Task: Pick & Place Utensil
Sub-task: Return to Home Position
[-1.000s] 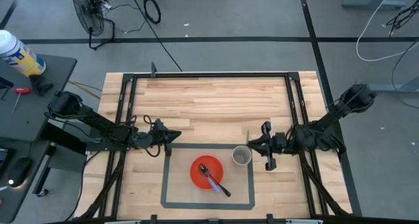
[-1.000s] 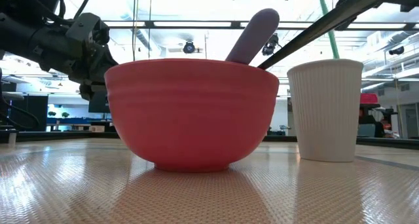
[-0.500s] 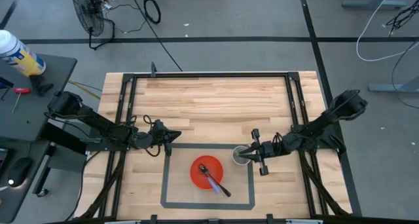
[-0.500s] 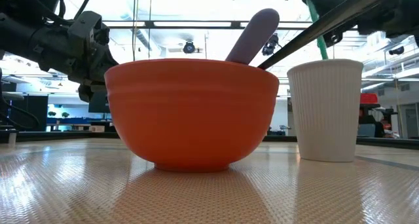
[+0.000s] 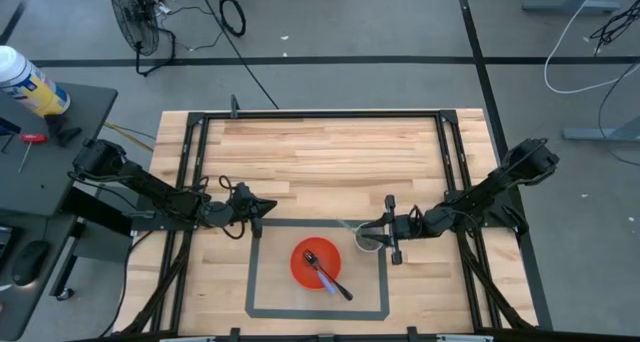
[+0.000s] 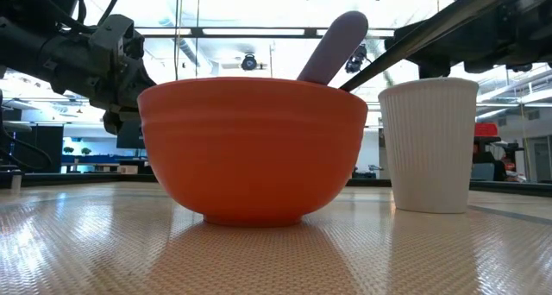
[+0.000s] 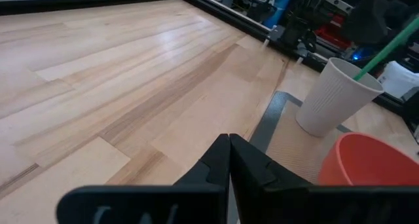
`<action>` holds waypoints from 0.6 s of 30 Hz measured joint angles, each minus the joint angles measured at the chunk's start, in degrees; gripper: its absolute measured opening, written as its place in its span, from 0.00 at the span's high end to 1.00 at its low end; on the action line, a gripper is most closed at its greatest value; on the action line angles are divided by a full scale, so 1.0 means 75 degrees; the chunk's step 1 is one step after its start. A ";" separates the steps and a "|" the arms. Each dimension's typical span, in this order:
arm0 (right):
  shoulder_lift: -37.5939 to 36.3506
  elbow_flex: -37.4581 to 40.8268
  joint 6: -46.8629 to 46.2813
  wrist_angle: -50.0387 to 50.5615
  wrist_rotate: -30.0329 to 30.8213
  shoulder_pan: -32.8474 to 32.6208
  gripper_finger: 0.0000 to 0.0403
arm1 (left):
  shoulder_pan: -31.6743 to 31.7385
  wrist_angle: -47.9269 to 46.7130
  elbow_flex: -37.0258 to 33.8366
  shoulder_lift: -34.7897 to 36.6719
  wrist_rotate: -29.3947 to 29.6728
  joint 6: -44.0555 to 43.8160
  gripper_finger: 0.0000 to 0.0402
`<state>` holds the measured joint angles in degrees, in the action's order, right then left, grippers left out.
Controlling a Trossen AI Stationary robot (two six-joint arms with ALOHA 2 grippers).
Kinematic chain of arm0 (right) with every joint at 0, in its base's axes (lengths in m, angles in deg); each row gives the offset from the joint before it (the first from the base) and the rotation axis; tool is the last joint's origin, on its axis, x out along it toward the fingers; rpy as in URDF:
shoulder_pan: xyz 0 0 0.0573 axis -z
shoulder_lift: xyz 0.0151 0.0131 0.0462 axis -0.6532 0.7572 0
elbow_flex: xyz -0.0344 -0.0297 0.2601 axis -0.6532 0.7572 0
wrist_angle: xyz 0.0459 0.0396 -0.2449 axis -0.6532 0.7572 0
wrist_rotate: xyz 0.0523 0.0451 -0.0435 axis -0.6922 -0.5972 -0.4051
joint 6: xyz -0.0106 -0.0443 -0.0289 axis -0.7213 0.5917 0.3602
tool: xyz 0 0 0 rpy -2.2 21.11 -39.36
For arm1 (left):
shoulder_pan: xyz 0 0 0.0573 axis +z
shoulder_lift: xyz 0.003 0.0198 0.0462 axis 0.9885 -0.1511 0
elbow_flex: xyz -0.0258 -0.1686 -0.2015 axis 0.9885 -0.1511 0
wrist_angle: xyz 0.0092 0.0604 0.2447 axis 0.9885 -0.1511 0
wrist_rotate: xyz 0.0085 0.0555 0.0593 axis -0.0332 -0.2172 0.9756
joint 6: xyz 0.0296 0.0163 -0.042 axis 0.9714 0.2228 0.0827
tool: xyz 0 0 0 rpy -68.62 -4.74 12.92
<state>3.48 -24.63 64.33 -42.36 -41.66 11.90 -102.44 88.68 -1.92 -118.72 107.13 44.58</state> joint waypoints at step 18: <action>-0.2654 -0.0482 -0.0199 0.1792 0.0107 -0.0050 0.67 | 0.0000 -0.0013 0.0000 0.0000 -0.0003 0.0064 0.97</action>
<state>-16.42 -28.24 62.83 -28.92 -40.86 11.53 -102.44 88.58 -1.92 -118.72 107.10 45.06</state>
